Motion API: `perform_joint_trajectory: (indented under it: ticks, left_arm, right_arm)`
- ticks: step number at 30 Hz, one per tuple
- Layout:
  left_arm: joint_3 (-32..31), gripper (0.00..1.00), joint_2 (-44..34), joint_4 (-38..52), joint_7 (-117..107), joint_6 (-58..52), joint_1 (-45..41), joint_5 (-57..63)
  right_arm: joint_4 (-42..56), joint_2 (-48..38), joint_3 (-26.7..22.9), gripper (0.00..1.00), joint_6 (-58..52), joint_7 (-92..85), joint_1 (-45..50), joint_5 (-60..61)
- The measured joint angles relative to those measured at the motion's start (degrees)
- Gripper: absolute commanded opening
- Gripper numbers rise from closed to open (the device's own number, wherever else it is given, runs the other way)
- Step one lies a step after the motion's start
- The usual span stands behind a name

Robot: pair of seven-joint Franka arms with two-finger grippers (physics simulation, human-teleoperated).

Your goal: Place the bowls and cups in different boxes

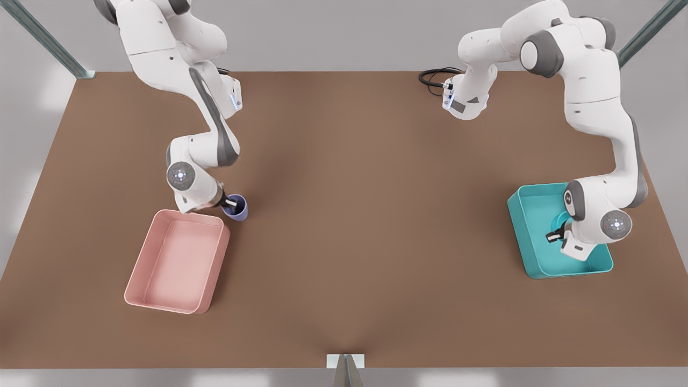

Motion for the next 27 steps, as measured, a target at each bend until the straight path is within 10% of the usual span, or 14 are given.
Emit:
perform_joint_trajectory:
  ticks: [3, 4, 5, 11, 16, 23, 24, 25, 27]
  left_arm:
    - [0.0, 0.24, 1.8, -0.5, -0.3, 3.8, 0.5, -0.1]
    - [0.0, 0.71, 2.1, -0.6, -0.3, 4.8, 0.6, -0.2]
    - [0.0, 0.97, 2.2, -0.6, -0.2, 5.5, 0.6, -0.6]
    - [-0.5, 1.0, -6.1, 0.6, 3.1, 2.2, -1.3, -3.5]
    - [-12.7, 1.0, -19.0, 14.4, 2.9, -18.8, -7.0, -2.1]
    - [-14.2, 1.0, -20.3, 21.3, 4.9, -36.8, -10.5, -2.1]
    - [-14.2, 1.0, -20.2, 21.3, 5.1, -38.2, -10.4, -2.4]
    - [-14.2, 1.0, -20.1, 21.2, 5.3, -39.3, -10.4, -2.7]
    - [-14.2, 1.0, -20.1, 21.2, 5.6, -41.1, -10.4, -3.0]
  right_arm:
    - [8.7, -1.4, 0.7, 0.21, -4.3, -1.0, -0.7, 1.7]
    - [11.4, -1.3, 0.5, 0.21, -5.6, -2.2, -2.3, 2.0]
    - [13.5, -1.1, 0.1, 0.21, -6.9, -3.6, -4.6, 1.8]
    - [20.7, 7.2, -8.0, 0.21, -11.7, -14.7, -13.7, -1.0]
    - [22.9, 13.1, -8.4, 0.21, -10.8, -22.0, -10.7, -0.8]
    - [23.2, 19.3, -8.2, 0.21, -7.3, -29.1, -10.0, 1.7]
    - [23.2, 19.7, -8.2, 0.42, -7.0, -29.9, -9.9, 2.2]
    - [23.2, 19.9, -8.1, 1.0, -6.7, -30.6, -9.9, 2.3]
    - [23.2, 20.0, -8.0, 1.0, -6.3, -30.9, -9.9, 1.0]
